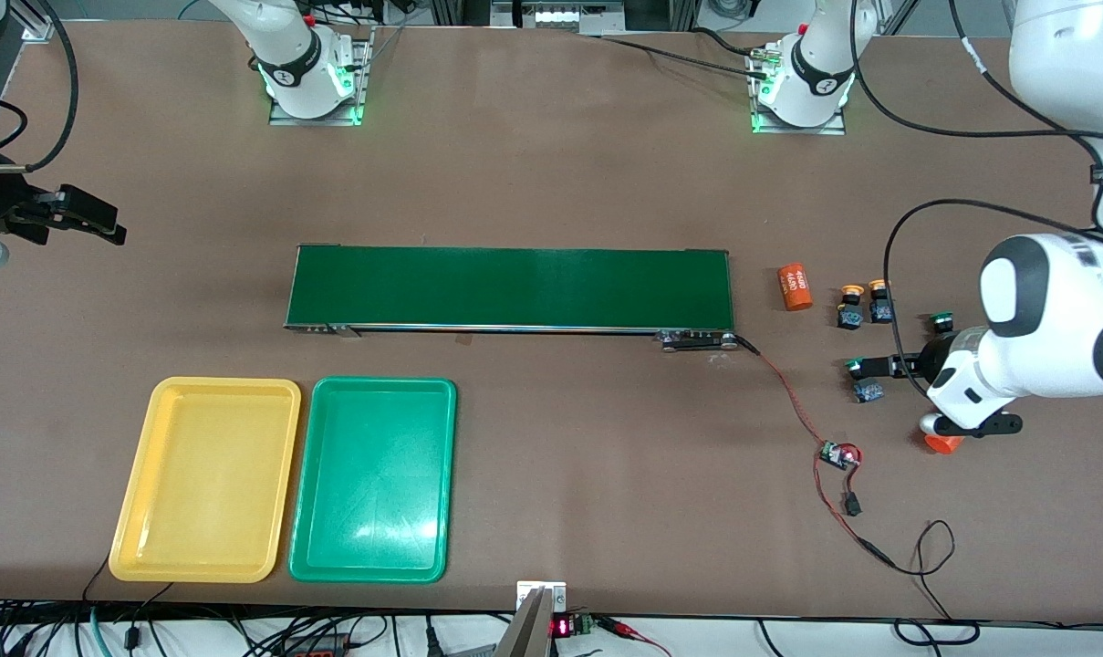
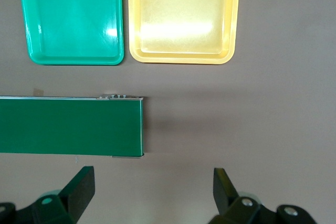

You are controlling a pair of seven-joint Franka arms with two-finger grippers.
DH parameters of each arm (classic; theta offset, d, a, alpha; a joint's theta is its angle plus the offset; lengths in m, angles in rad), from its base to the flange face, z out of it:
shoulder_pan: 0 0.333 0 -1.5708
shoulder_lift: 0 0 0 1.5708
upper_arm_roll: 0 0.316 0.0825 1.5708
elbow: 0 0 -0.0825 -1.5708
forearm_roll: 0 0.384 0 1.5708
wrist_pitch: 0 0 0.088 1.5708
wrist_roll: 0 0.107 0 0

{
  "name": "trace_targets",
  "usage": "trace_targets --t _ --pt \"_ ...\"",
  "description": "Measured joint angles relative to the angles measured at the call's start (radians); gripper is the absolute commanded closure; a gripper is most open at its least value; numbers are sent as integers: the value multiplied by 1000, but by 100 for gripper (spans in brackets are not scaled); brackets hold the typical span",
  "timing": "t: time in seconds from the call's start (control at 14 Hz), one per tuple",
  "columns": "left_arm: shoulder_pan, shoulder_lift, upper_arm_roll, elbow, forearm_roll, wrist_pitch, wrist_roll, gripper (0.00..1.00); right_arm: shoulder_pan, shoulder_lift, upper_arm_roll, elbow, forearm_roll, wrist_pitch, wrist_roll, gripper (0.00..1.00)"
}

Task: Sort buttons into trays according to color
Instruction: 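Reach the left gripper down to a green-cap button in the cluster, then grasp the green-cap button with the left gripper and lift it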

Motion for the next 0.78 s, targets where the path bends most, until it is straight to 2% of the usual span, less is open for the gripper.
trace_targets --t 0.14,0.28,0.78 --pt "7 8 1 -87 -1 87 -28 0 0 0 0 0 0 0 0 0" --pt "13 29 2 -128 -1 116 -86 0 0 0 0 0 0 0 0 0" --pt "15 98 2 -120 -1 180 -260 0 0 0 0 0 0 4 0 0"
